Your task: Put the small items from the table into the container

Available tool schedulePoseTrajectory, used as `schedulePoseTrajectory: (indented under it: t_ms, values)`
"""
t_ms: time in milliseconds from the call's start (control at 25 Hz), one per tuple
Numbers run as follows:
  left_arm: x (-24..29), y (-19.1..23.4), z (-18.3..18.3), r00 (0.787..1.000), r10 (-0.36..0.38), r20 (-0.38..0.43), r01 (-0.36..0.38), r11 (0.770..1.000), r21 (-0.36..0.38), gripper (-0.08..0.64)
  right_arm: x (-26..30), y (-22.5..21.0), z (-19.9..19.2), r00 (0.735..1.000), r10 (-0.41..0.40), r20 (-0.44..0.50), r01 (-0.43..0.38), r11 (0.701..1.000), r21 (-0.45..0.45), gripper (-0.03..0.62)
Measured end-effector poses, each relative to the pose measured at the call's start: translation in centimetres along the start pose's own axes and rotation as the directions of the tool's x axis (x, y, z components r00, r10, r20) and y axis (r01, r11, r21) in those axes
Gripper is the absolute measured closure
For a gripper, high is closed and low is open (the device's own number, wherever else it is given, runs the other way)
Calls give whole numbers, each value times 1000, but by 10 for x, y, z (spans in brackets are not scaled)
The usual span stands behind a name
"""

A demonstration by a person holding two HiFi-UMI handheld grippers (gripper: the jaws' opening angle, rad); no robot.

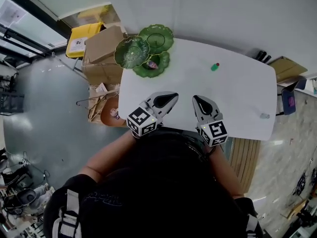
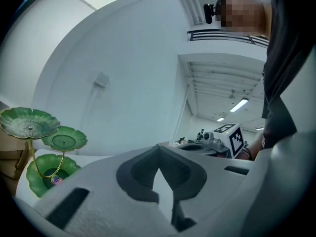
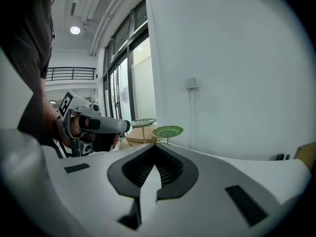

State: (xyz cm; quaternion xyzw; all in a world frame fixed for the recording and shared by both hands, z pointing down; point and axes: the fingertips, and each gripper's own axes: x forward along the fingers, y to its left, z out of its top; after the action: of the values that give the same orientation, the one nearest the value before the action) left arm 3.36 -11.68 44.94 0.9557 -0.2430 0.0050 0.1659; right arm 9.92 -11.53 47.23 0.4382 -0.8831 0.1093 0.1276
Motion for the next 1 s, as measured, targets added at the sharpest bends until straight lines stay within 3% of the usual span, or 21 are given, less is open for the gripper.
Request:
schedulePoseTrajectory:
  t_ms: [240, 600, 800, 1000]
  values:
    - [-13, 4, -7, 995, -94, -29, 94, 995, -14, 555, 0, 14, -2, 995, -100, -5, 100, 994, 39, 574]
    - [-9, 3, -6, 986, -165, -24, 165, 986, -17, 555, -14, 14, -5, 983, -185, -8, 185, 982, 46, 574]
    - [16, -2, -2, 986, -167, -18, 166, 986, -24, 555, -27, -12, -4, 980, -200, 2, 200, 979, 50, 574]
    - [50, -8, -1, 994, -107, 2, 107, 994, -29, 555, -33, -38, -4, 993, -117, -4, 117, 993, 10, 574]
